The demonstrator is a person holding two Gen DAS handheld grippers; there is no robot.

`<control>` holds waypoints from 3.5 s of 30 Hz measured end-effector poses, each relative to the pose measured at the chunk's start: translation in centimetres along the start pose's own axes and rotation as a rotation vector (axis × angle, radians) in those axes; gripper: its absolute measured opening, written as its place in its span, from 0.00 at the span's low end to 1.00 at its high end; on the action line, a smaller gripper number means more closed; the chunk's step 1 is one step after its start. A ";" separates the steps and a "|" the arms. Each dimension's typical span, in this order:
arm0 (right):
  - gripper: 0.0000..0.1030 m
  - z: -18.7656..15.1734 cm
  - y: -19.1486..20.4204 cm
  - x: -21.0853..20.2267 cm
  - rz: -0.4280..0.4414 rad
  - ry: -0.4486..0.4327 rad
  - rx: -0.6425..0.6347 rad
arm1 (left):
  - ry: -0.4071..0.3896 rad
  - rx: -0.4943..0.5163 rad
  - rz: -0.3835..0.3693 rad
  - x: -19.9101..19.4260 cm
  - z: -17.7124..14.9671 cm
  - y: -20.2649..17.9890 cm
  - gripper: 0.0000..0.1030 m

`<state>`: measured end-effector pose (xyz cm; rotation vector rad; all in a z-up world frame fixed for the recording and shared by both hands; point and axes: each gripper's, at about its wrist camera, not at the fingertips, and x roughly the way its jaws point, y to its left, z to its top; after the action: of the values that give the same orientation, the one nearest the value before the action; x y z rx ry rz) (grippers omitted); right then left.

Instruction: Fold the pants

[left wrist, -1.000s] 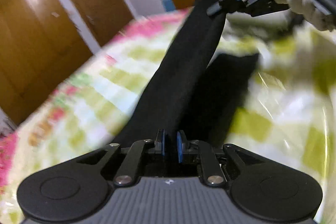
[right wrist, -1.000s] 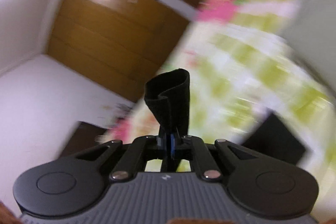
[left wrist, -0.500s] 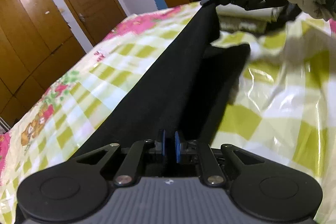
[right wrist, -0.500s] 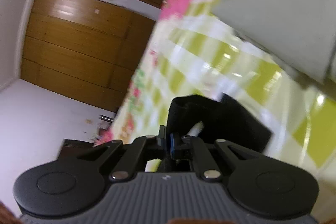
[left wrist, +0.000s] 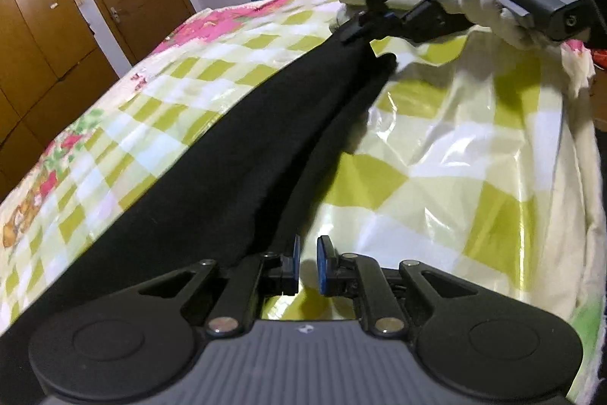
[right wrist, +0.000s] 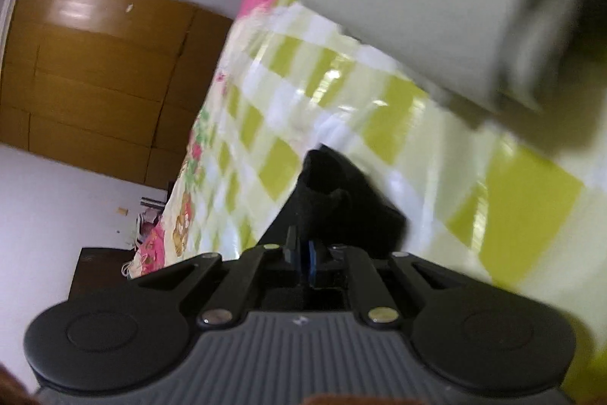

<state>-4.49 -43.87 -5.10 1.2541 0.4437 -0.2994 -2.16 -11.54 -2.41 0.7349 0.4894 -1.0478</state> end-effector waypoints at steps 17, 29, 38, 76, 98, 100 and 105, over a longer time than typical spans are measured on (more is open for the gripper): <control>0.05 -0.4 -0.8 -0.9 0.005 -0.029 -0.019 | -0.038 -0.065 0.002 -1.2 0.7 1.4 0.25; 0.12 -0.9 0.6 -3.5 -0.173 -0.048 -0.112 | 0.015 -0.118 0.121 -4.2 -2.9 4.0 0.26; 0.16 -14.9 14.5 3.5 -0.008 0.366 -0.982 | 0.137 -0.102 0.242 -5.0 -8.8 7.9 0.32; 0.04 -29.6 20.7 12.9 0.098 0.552 -1.545 | 0.084 -0.059 0.254 -6.3 -11.9 10.8 0.46; 0.08 -30.9 18.7 11.8 0.085 0.746 -1.451 | 0.196 -0.125 0.257 -7.4 -14.0 11.4 0.28; 0.10 -30.4 19.5 10.8 0.094 0.740 -1.444 | 0.197 -0.153 0.269 -8.5 -14.4 11.7 0.29; 0.10 -31.0 21.3 8.7 0.175 0.735 -1.412 | 0.233 -0.197 0.360 -11.4 -16.8 13.1 0.33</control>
<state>7.92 -7.85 1.14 -0.0555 0.9277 0.6012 4.41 11.72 -1.83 0.7398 0.6234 -0.5717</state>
